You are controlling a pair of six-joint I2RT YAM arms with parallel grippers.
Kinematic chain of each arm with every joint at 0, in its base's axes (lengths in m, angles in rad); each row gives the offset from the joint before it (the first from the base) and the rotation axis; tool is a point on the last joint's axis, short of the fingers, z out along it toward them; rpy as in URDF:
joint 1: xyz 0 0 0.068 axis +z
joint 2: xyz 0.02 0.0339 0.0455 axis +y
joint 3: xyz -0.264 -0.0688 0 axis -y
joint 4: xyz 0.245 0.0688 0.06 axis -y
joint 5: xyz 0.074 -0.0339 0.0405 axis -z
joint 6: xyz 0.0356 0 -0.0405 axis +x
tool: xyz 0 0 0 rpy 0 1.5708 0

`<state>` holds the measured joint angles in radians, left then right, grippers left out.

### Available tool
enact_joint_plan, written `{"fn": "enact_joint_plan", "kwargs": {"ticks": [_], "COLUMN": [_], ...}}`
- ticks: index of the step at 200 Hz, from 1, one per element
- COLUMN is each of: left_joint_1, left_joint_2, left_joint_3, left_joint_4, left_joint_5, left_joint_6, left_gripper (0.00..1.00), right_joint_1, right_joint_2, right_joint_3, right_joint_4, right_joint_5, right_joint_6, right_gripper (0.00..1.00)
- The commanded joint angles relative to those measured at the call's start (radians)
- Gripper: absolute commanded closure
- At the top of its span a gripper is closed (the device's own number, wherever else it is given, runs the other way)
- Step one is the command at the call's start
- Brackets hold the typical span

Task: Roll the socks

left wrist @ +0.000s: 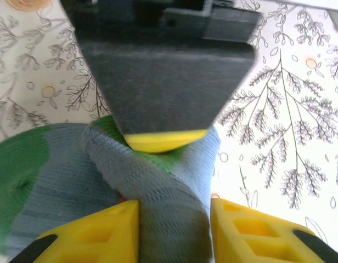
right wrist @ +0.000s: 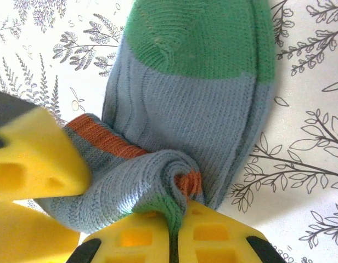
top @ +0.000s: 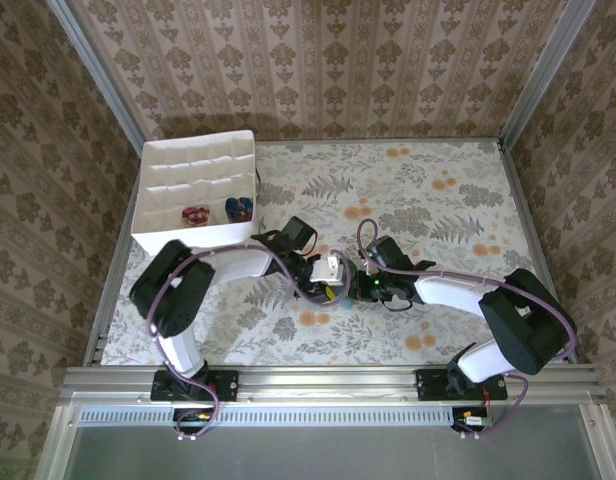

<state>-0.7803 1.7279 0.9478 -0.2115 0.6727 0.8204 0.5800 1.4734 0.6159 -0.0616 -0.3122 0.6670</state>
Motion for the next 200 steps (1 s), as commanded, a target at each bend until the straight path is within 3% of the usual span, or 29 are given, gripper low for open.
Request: {"fn": "enact_joint_plan", "kwargs": {"ticks": [1,63,119,151,164,178,200], "left_joint_1": [-0.033,-0.164,-0.17,-0.173,-0.177,-0.174,-0.149], "left_joint_2": [-0.122,-0.261,-0.131,-0.005,0.006,0.022,0.053], "left_joint_3": [-0.094,-0.31,-0.268,-0.224,-0.187,-0.109,-0.008], "left_joint_4": [0.133,0.417,0.427,0.383,0.301,0.141,-0.06], "left_joint_5": [-0.115,-0.457,-0.513,-0.524,-0.516,-0.484,-0.343], "left_joint_6": [0.078,0.2,0.24,0.256,0.219,0.177,0.132], "left_gripper": [0.69,0.66,0.6,0.62,0.7,0.8,0.85], "right_joint_1": [-0.012,-0.018,-0.017,-0.025,-0.029,-0.033,-0.04], "right_joint_2": [0.063,0.128,0.152,0.145,0.124,0.082,-0.008], "right_joint_3": [-0.018,0.026,0.054,0.066,0.067,0.059,0.035], "right_joint_4": [-0.166,-0.199,-0.225,-0.235,-0.23,-0.207,-0.173], "right_joint_5": [0.087,0.023,-0.008,-0.051,-0.074,-0.091,-0.08], "right_joint_6": [0.003,-0.022,-0.04,-0.051,-0.061,-0.066,-0.053], "right_gripper": [0.94,0.94,0.95,0.93,0.88,0.73,0.54]}}
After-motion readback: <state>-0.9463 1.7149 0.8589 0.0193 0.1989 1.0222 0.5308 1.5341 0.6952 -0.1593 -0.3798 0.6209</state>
